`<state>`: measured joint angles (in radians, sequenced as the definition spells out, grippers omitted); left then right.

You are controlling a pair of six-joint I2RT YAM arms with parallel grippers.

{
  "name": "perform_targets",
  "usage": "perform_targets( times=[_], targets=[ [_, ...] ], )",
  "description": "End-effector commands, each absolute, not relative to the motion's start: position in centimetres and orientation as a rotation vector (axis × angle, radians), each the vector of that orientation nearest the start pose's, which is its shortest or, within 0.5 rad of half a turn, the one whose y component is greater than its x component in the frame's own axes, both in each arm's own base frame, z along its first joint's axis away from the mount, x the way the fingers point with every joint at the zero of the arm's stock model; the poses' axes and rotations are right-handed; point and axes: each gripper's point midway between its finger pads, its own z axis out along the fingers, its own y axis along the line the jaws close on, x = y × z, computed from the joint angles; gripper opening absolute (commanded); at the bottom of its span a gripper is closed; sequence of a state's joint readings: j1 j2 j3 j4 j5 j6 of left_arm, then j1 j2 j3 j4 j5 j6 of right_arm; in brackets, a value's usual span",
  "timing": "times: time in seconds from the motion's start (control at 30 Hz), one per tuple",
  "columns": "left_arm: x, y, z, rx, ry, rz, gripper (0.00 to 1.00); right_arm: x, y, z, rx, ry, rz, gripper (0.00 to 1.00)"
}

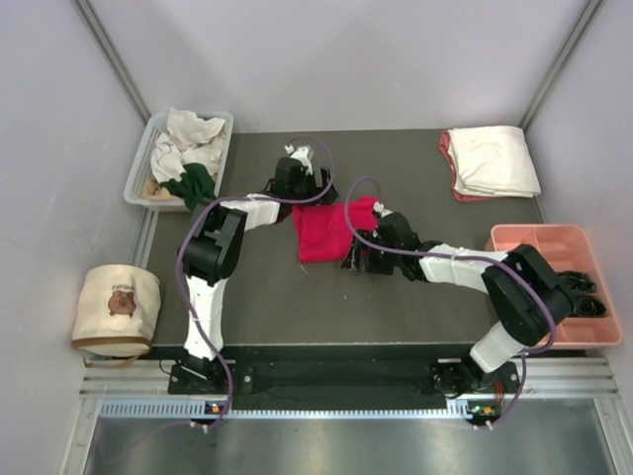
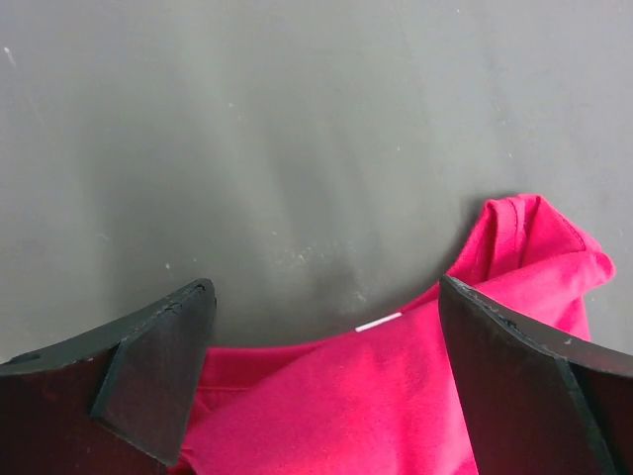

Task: Fold and stack the t-shirts
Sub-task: Put the neatly folded tshirt into the corner of the board with the right arm

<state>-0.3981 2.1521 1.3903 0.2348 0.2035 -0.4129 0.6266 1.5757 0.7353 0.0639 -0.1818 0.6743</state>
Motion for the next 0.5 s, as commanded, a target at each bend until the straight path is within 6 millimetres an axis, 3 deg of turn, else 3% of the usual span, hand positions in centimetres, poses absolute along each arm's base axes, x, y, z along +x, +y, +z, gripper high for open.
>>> perform_targets(
  times=[0.0,0.33,0.47],
  targets=[
    [50.2,-26.2,3.9,0.090,2.190,-0.678,0.99,29.5,28.1,5.0,-0.059,2.439,0.783,0.75],
    [44.8,-24.2,-0.5,0.015,2.333,-0.668,0.99,31.8,27.2,3.1,-0.032,2.478,0.612,0.76],
    [42.6,-23.0,-1.1,-0.052,2.367,-0.650,0.99,32.6,26.5,2.3,-0.003,2.503,0.552,0.76]
  ],
)
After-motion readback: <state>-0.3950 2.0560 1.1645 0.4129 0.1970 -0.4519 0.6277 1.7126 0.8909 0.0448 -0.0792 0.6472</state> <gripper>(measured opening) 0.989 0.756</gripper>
